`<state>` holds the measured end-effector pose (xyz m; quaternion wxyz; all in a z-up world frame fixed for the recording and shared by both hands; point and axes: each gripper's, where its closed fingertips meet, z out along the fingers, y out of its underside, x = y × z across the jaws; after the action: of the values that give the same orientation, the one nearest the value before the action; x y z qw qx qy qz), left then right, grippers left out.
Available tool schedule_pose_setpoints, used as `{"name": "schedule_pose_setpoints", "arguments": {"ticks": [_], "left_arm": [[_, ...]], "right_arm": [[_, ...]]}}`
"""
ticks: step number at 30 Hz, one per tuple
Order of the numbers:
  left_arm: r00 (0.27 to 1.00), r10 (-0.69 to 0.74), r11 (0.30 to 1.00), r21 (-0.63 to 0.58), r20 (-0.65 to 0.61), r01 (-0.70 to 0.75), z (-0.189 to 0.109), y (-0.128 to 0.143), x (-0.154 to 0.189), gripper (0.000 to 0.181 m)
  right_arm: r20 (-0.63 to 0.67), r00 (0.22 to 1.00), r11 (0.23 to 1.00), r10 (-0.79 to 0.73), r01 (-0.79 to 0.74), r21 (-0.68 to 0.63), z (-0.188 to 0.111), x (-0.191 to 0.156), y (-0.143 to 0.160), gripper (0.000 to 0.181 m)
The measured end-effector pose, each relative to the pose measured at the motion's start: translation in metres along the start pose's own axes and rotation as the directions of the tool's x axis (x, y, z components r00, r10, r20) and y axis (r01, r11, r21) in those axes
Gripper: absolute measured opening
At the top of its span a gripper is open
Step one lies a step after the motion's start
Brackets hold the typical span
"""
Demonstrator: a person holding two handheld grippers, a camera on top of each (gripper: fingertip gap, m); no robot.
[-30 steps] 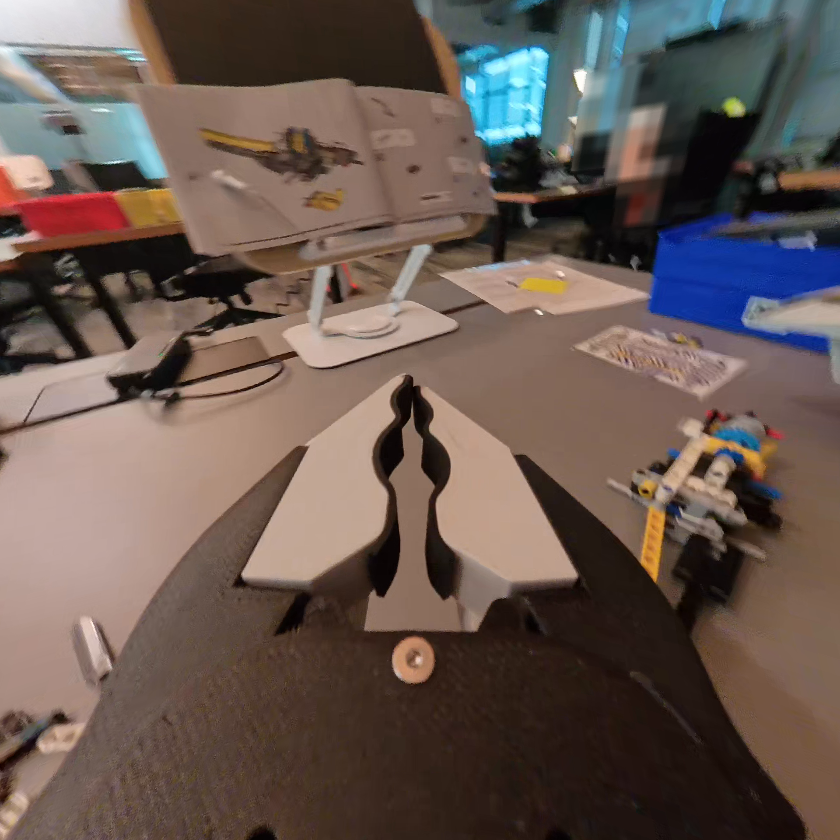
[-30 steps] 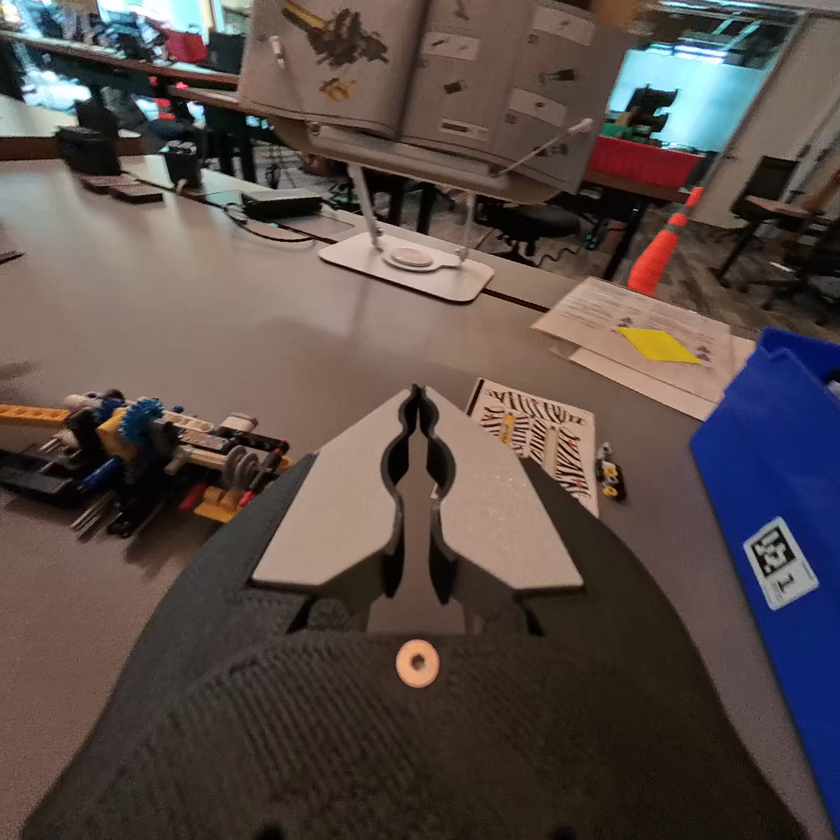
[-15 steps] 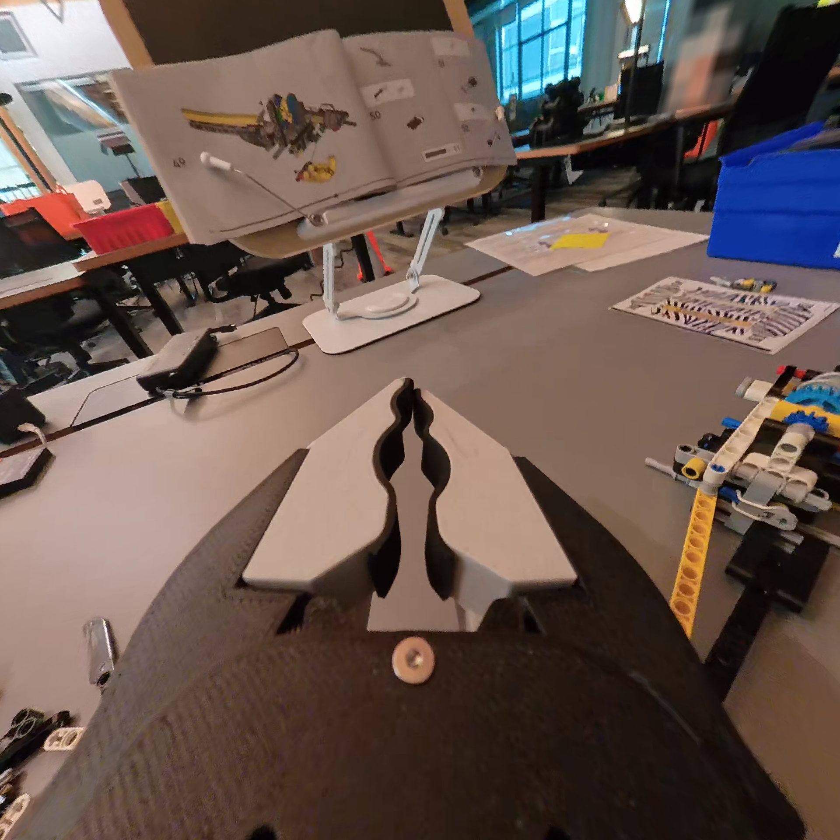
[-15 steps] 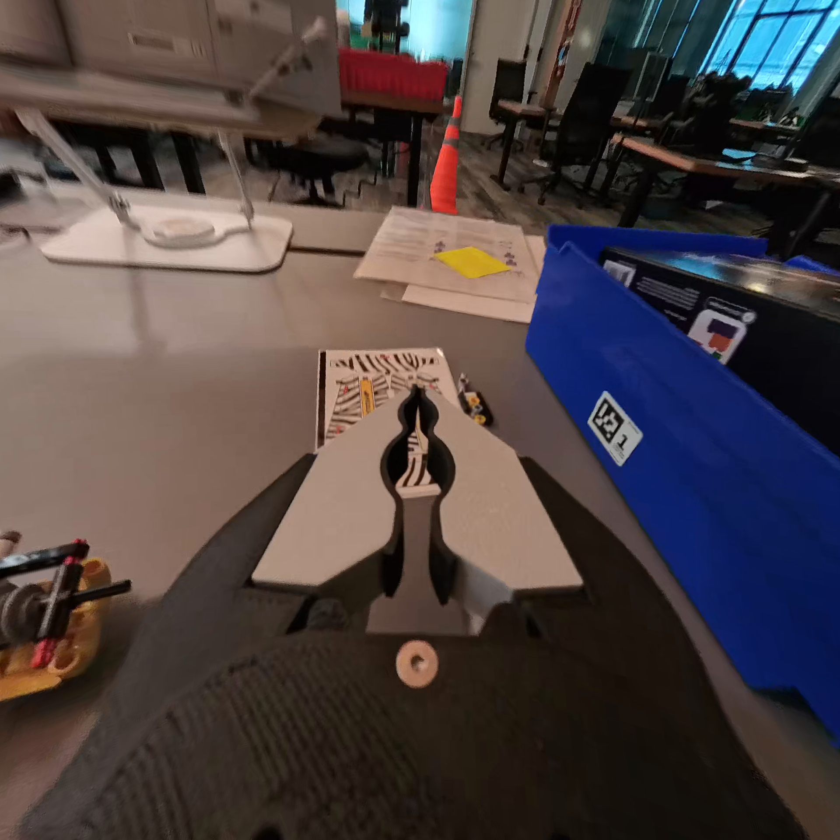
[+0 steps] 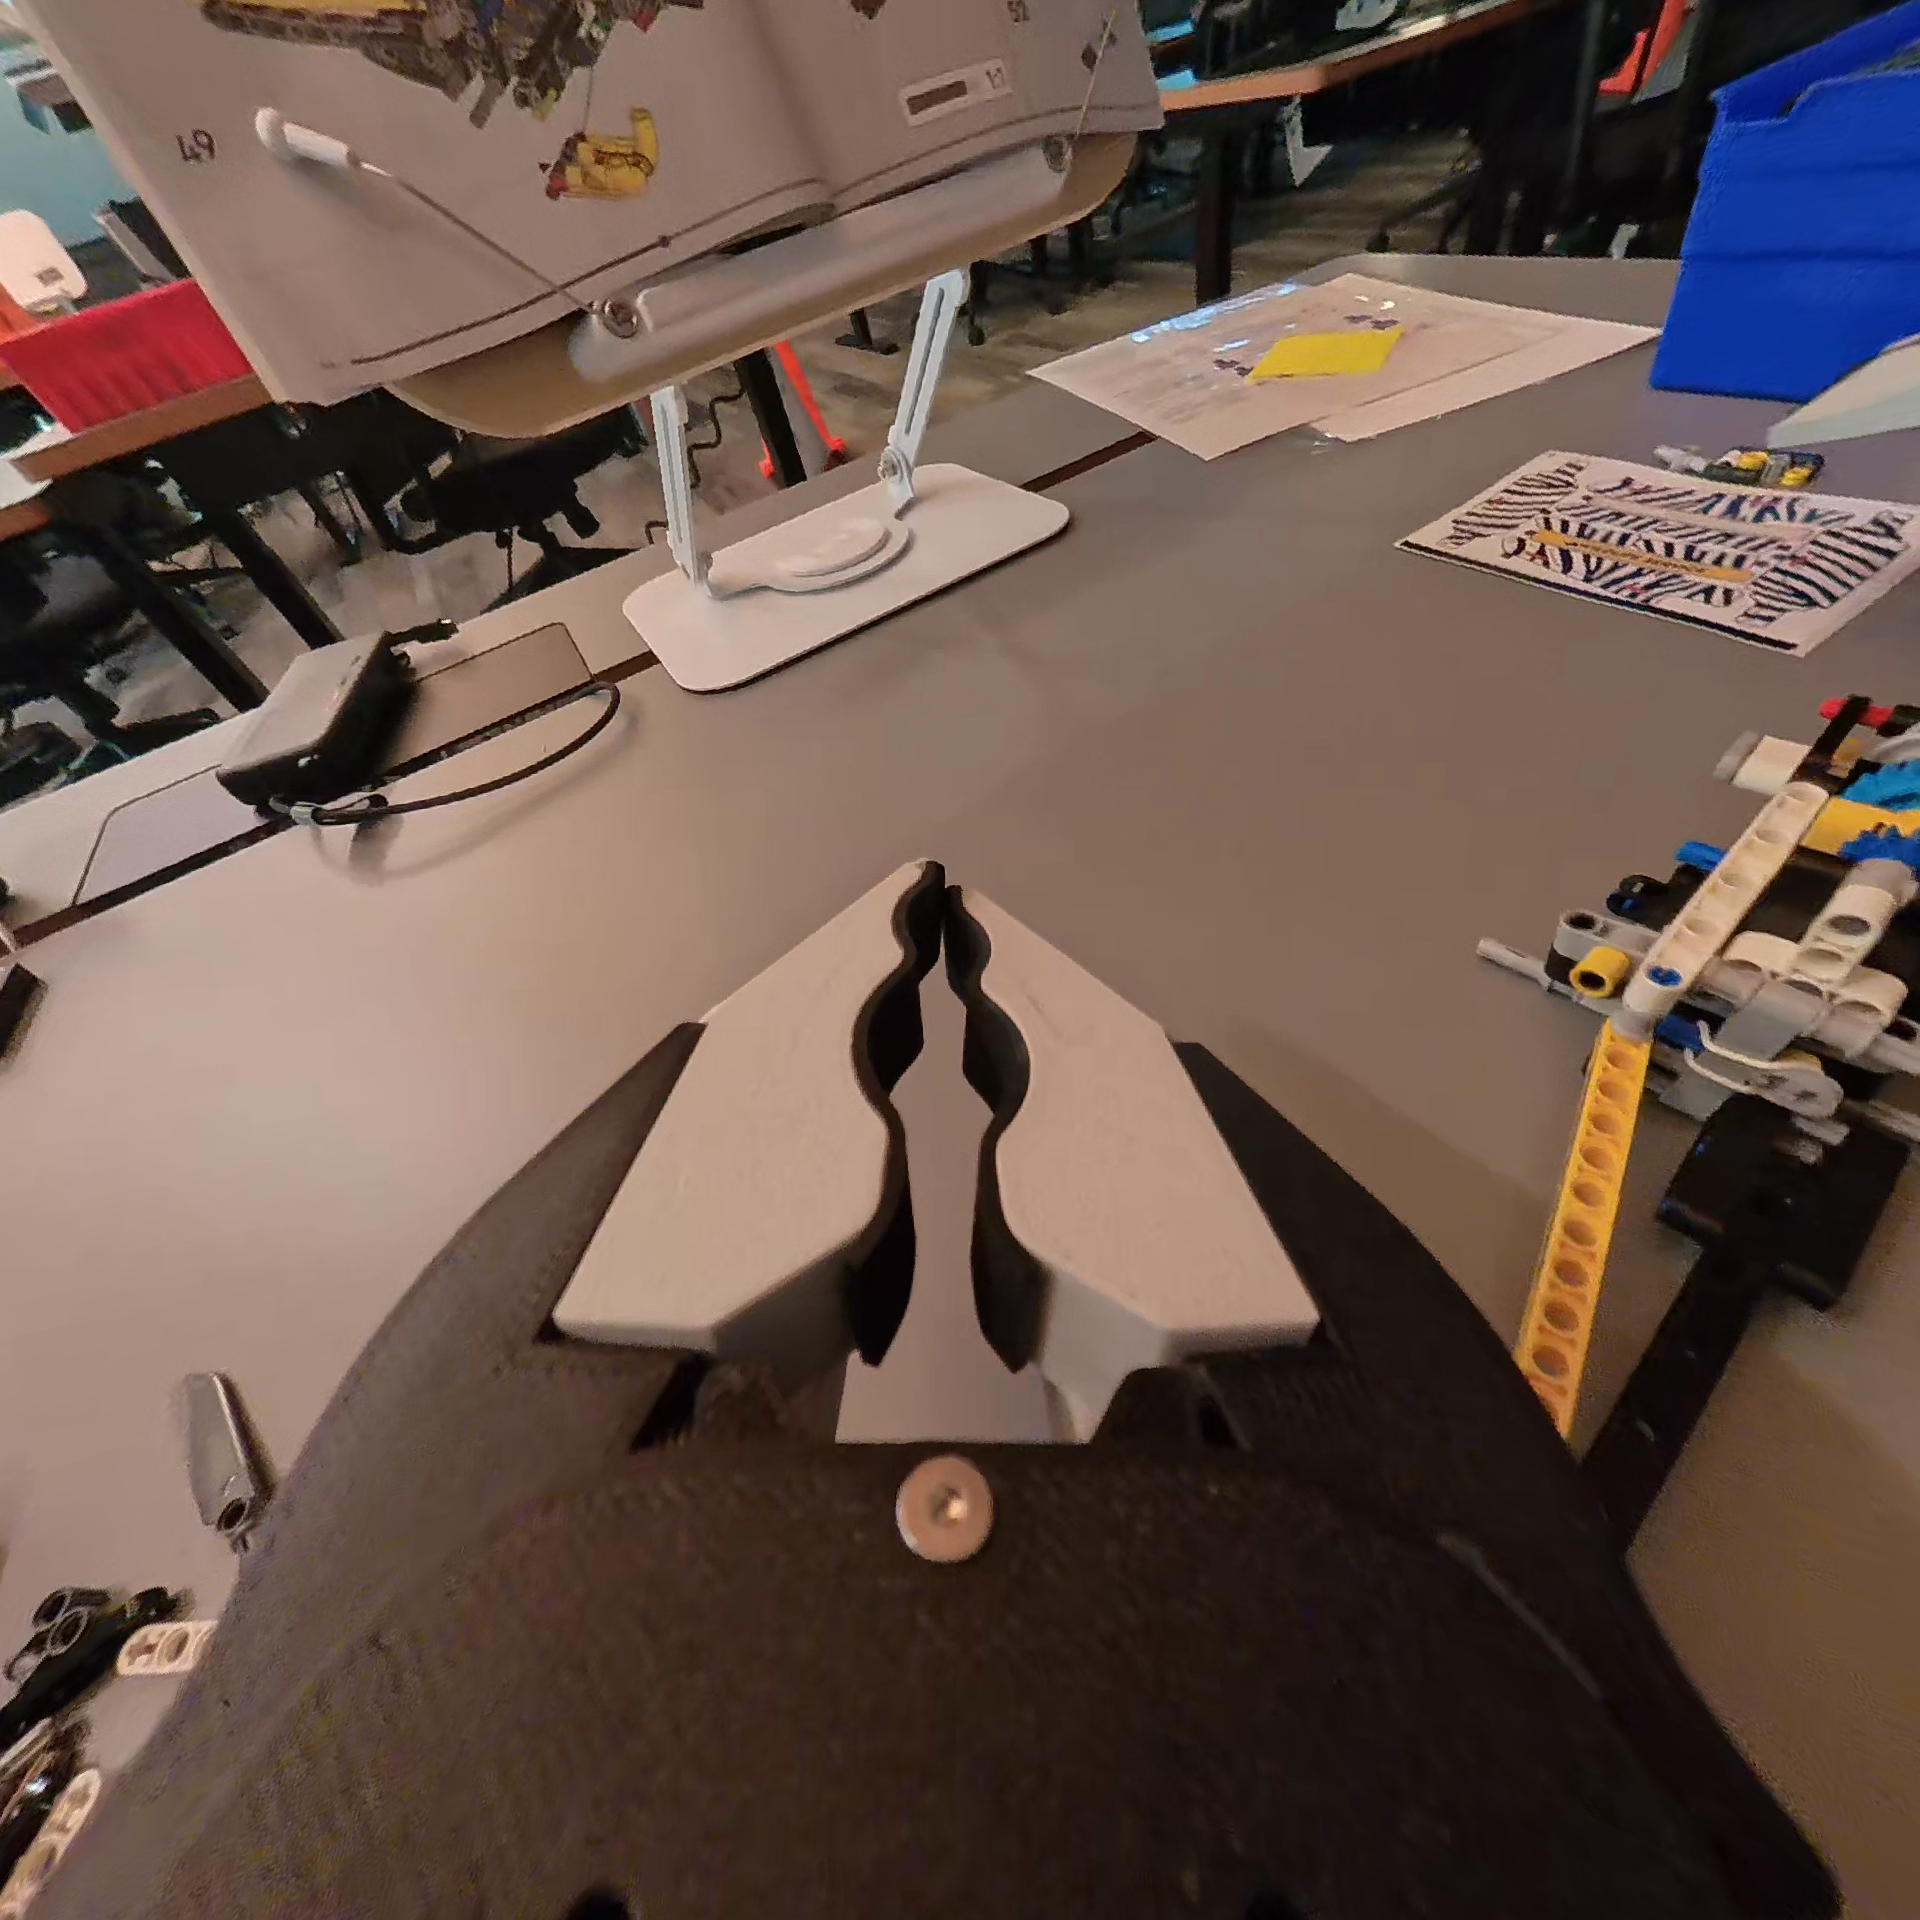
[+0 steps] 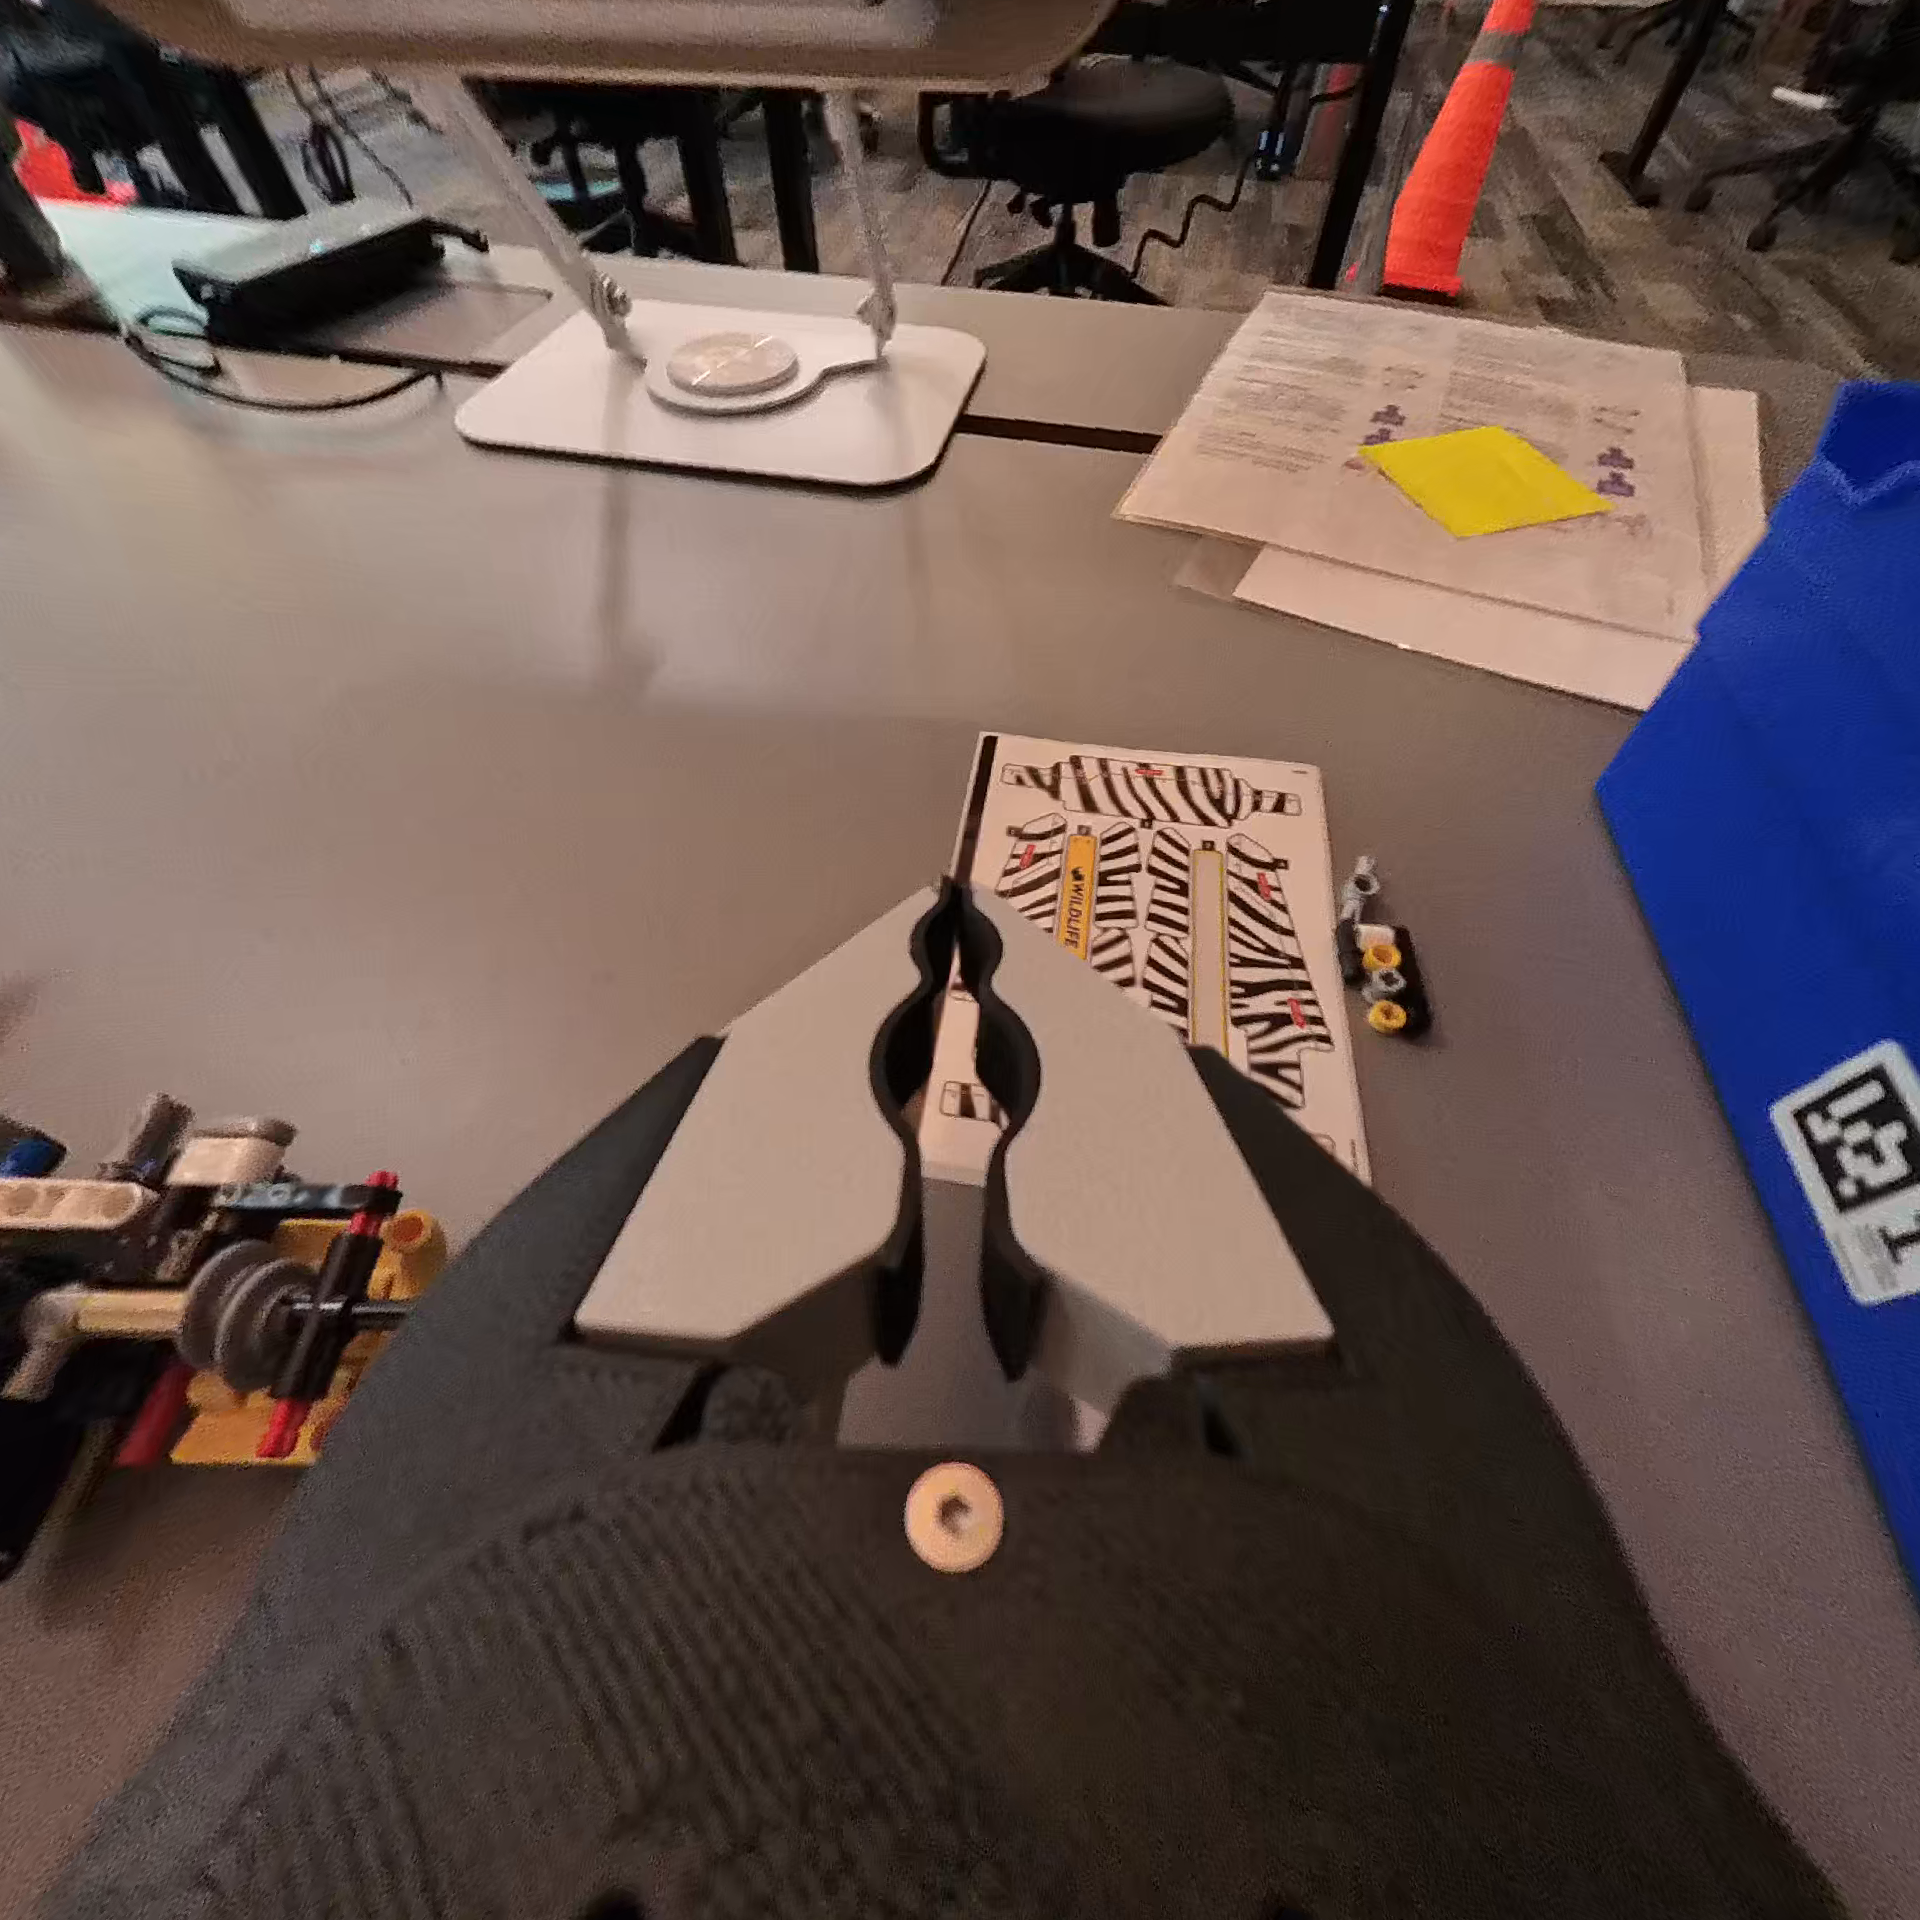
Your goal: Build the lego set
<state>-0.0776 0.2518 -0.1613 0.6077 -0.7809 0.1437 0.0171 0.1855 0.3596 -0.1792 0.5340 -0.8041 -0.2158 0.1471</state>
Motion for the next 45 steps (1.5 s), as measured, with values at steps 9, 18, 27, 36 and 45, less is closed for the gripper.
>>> {"name": "schedule_pose_setpoints", "arguments": {"ticks": [9, 18, 27, 36, 45], "left_arm": [[0.98, -0.193, 0.977, 0.085, -0.044, 0.196, -0.014, -0.006, -0.017, 0.0], [0.974, -0.211, 0.972, 0.091, -0.079, 0.217, -0.015, -0.007, -0.016, 0.0], [0.997, 0.069, 0.995, 0.074, -0.04, -0.066, -0.013, -0.006, 0.014, 0.0], [0.998, 0.025, 0.996, 0.093, -0.049, -0.02, -0.015, -0.009, 0.009, 0.0], [0.997, 0.021, 0.994, 0.104, -0.071, -0.014, -0.017, -0.01, 0.011, 0.0]], "right_arm": [[0.05, 0.986, 0.986, -0.161, 0.163, -0.024, 0.005, -0.034, 0.005, 0.011], [0.094, 0.992, 0.996, -0.083, 0.086, -0.02, 0.002, -0.036, 0.005, 0.015], [0.081, 0.991, 0.994, -0.106, 0.108, -0.023, 0.003, -0.037, 0.006, 0.015], [0.086, 0.993, 0.996, -0.084, 0.085, -0.011, 0.001, -0.035, 0.004, 0.015], [0.064, 0.988, 0.989, -0.14, 0.142, -0.03, 0.003, -0.038, 0.007, 0.014]]}}
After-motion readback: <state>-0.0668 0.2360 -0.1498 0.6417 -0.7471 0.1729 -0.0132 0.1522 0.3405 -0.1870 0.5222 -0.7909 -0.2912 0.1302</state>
